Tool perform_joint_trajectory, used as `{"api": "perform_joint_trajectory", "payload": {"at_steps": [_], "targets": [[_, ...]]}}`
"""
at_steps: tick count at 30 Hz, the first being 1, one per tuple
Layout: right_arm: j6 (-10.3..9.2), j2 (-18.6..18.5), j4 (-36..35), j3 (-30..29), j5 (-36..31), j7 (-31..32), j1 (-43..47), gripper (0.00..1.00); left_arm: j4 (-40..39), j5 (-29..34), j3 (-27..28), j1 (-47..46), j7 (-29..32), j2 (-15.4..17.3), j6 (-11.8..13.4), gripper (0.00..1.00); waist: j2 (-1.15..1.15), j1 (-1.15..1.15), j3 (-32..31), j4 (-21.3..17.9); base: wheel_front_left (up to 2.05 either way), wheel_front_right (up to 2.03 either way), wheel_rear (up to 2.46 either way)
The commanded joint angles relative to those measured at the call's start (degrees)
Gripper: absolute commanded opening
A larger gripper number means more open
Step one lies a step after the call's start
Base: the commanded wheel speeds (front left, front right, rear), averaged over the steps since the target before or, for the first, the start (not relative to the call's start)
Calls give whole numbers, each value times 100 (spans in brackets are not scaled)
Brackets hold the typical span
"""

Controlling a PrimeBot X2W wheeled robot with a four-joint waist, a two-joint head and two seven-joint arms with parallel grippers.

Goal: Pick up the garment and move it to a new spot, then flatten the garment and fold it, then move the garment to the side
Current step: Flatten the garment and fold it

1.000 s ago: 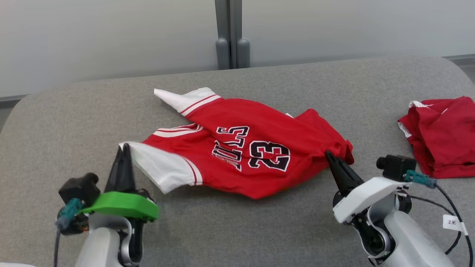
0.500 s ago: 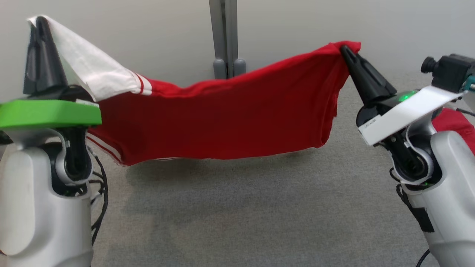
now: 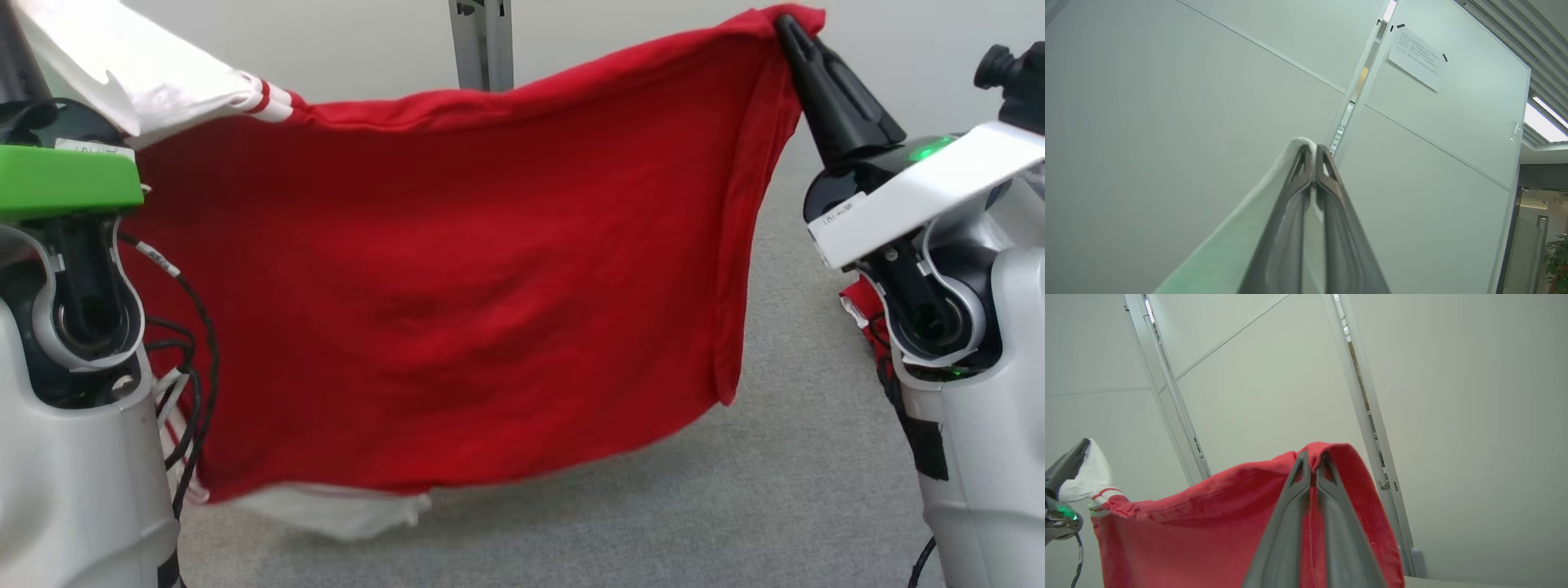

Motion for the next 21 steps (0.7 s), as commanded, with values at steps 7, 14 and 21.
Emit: {"api": "perform_joint_trajectory", "payload": {"at_steps": [7, 14, 21], "targets": [[-2, 179, 332, -312, -334, 314, -296, 0, 543, -84, -9, -117, 332, 206, 3, 0, 0, 0, 431, -50, 0, 0, 0], [-2, 160, 1174, -274, -718, 281, -1661, 0, 1635, 209, -244, -1481, 325, 469, -132, 0, 0, 0, 1618, 2, 0, 0, 0], [-2, -205, 2617, 90, -1355, -587, -3829, 0, 3328, 720, -715, -3757, -87, 672, -547, 0, 0, 0, 2886, 137, 0, 0, 0]]}}
